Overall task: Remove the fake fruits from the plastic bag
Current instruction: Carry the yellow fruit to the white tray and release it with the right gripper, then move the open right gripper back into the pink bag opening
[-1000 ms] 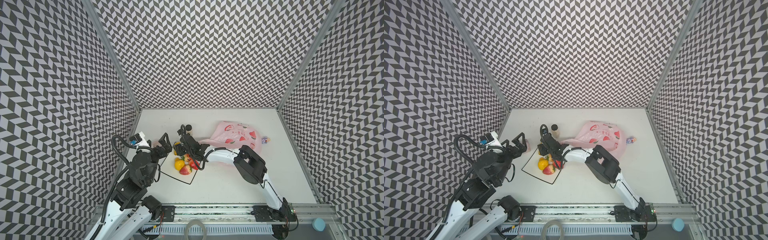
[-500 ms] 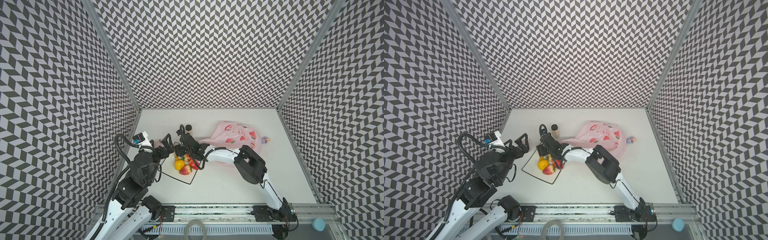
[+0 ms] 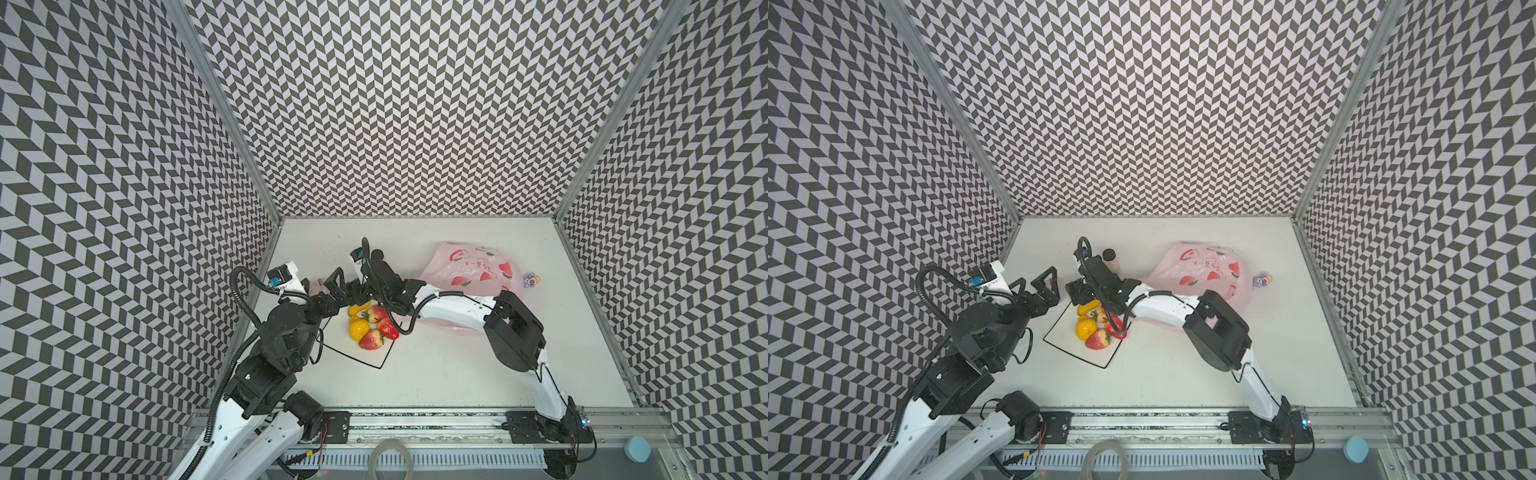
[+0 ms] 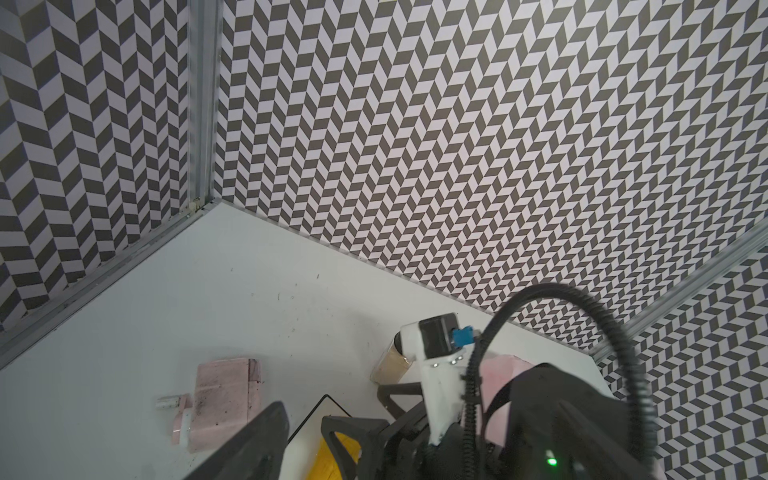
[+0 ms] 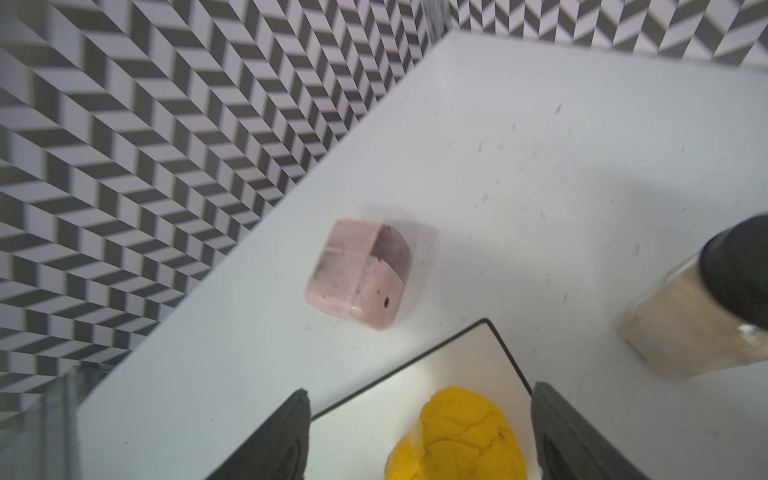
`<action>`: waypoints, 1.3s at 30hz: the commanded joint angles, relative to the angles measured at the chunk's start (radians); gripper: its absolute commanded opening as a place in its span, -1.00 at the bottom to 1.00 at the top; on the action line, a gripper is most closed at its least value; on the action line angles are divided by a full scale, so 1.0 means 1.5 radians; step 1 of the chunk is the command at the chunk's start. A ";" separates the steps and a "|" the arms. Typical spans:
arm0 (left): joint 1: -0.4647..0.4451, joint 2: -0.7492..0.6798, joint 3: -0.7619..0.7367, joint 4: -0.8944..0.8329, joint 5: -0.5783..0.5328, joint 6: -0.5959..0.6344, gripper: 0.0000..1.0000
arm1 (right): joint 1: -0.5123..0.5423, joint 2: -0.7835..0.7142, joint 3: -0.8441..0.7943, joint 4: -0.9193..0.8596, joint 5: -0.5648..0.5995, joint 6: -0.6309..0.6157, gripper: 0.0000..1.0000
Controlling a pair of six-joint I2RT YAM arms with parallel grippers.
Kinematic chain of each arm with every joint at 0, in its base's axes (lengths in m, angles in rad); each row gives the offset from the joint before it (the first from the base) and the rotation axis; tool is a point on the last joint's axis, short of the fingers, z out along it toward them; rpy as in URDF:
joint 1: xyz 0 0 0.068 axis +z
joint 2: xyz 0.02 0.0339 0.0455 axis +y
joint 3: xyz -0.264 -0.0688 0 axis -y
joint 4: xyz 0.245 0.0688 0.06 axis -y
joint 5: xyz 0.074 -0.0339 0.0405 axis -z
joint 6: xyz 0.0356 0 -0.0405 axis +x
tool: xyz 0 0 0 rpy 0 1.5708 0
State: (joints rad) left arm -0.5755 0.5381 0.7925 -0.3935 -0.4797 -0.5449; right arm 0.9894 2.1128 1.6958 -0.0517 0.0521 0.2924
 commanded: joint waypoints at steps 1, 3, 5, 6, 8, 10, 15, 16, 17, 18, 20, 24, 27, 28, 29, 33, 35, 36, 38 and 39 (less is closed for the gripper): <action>0.002 0.000 0.035 0.017 0.004 0.025 0.96 | -0.007 -0.133 -0.030 0.044 0.000 -0.019 0.60; 0.002 -0.005 0.032 0.024 0.017 0.039 0.96 | -0.013 -0.184 -0.056 0.033 0.002 -0.022 0.59; 0.001 -0.010 0.016 0.047 0.045 0.061 0.96 | -0.021 -0.237 -0.080 0.003 0.015 -0.023 0.57; 0.002 -0.012 0.007 0.059 0.061 0.068 0.96 | -0.025 -0.261 -0.092 -0.011 0.021 -0.021 0.56; 0.002 -0.006 -0.010 0.090 0.113 0.095 0.96 | -0.036 -0.324 -0.136 -0.033 0.041 -0.013 0.54; 0.002 0.014 -0.019 0.108 0.169 0.120 0.96 | -0.048 -0.384 -0.185 -0.047 0.059 0.000 0.52; 0.002 0.096 -0.018 0.123 0.328 0.169 0.95 | -0.086 -0.522 -0.294 -0.118 0.106 0.046 0.48; 0.002 0.113 -0.017 0.124 0.363 0.178 0.94 | -0.095 -0.546 -0.314 -0.134 0.111 0.058 0.46; 0.001 0.126 -0.016 0.125 0.393 0.187 0.94 | -0.102 -0.568 -0.329 -0.151 0.116 0.071 0.45; 0.001 0.139 -0.015 0.125 0.427 0.197 0.93 | -0.111 -0.589 -0.347 -0.170 0.121 0.087 0.43; 0.000 0.161 -0.020 0.124 0.472 0.210 0.94 | -0.121 -0.624 -0.372 -0.206 0.126 0.115 0.41; -0.003 0.204 -0.046 0.130 0.484 0.224 0.96 | -0.127 -0.678 -0.438 -0.246 0.115 0.163 0.34; -0.003 0.249 -0.060 0.146 0.464 0.237 0.99 | -0.127 -0.693 -0.499 -0.243 0.076 0.194 0.29; -0.004 0.269 -0.063 0.156 0.461 0.240 0.99 | -0.127 -0.694 -0.523 -0.229 0.059 0.202 0.27; -0.003 0.286 -0.065 0.166 0.459 0.242 0.99 | -0.127 -0.694 -0.545 -0.213 0.044 0.210 0.24; -0.003 0.376 -0.068 0.213 0.469 0.245 0.95 | -0.128 -0.674 -0.621 -0.114 0.008 0.254 0.18; -0.002 0.417 -0.063 0.230 0.485 0.244 0.86 | -0.130 -0.658 -0.643 -0.062 0.010 0.268 0.14; -0.001 0.437 -0.060 0.241 0.501 0.241 0.79 | -0.133 -0.645 -0.654 -0.035 0.016 0.276 0.11; -0.002 0.465 -0.058 0.268 0.533 0.230 0.54 | -0.142 -0.620 -0.672 0.010 0.025 0.300 0.03; -0.002 0.478 -0.055 0.278 0.545 0.220 0.36 | -0.147 -0.603 -0.678 0.027 0.034 0.316 -0.01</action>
State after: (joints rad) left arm -0.5755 1.2274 0.6987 -0.0765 0.2584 -0.2028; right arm 0.7872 1.1694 0.6979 -0.2089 0.0906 0.6796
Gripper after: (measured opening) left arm 0.727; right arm 0.506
